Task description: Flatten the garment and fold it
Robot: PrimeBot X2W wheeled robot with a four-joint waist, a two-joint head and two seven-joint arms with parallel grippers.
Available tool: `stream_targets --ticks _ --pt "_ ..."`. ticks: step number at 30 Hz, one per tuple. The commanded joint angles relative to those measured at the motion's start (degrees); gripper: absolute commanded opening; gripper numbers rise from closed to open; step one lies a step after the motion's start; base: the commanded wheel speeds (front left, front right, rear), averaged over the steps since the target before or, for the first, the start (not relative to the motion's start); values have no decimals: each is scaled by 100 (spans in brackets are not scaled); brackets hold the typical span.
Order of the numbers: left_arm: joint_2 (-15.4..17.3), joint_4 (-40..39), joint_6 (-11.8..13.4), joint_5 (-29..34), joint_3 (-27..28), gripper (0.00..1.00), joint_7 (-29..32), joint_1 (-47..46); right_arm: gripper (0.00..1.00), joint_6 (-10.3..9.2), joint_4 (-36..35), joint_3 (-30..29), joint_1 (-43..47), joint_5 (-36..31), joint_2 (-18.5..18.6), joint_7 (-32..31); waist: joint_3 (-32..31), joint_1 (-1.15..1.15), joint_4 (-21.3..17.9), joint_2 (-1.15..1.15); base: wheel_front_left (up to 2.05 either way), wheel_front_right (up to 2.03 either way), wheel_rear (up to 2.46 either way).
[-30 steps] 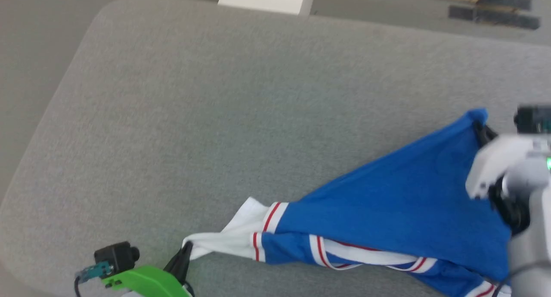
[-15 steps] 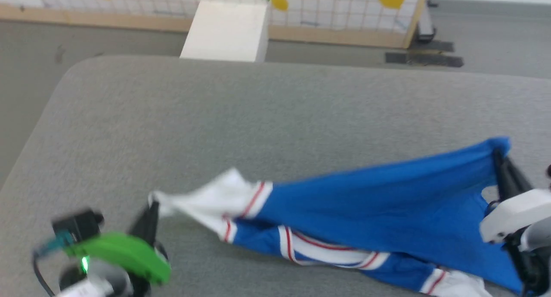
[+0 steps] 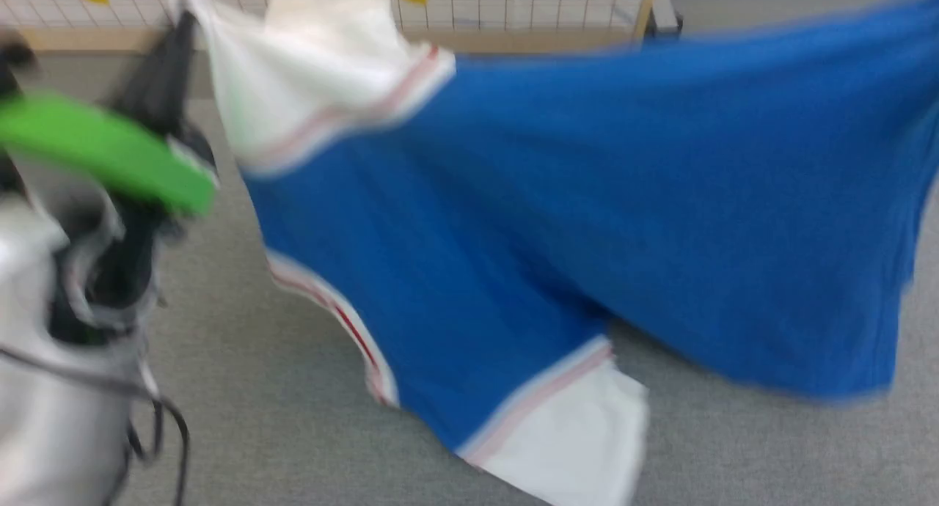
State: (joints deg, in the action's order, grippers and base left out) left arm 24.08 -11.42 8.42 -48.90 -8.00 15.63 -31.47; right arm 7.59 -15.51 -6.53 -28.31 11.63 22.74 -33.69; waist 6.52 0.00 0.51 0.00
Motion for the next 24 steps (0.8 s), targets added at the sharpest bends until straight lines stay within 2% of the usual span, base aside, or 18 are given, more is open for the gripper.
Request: stream_targets --ticks 1,8,15,20,24 --pt "50 92 -11 -55 21 0 90 -467 0 -10 72 109 -367 44 91 -110 627 0 -71 0 0 0 0" --pt "47 914 125 269 -14 0 196 -2679 0 -10 862 658 -2344 -141 305 -257 1637 0 -149 0 0 0 0" --pt "-196 1792 295 831 -35 0 -407 -4953 0 -10 1847 930 -4343 -729 74 217 2452 0 -240 0 0 0 0" --pt "-372 2327 116 994 101 0 -1252 -6146 0 -10 2337 825 -5292 -1171 -286 939 2742 0 -270 0 0 0 0" --pt "-473 2671 -160 946 180 0 -1787 -6507 0 -10 2659 757 -5425 -1373 -531 1559 2770 0 -228 0 0 0 0"
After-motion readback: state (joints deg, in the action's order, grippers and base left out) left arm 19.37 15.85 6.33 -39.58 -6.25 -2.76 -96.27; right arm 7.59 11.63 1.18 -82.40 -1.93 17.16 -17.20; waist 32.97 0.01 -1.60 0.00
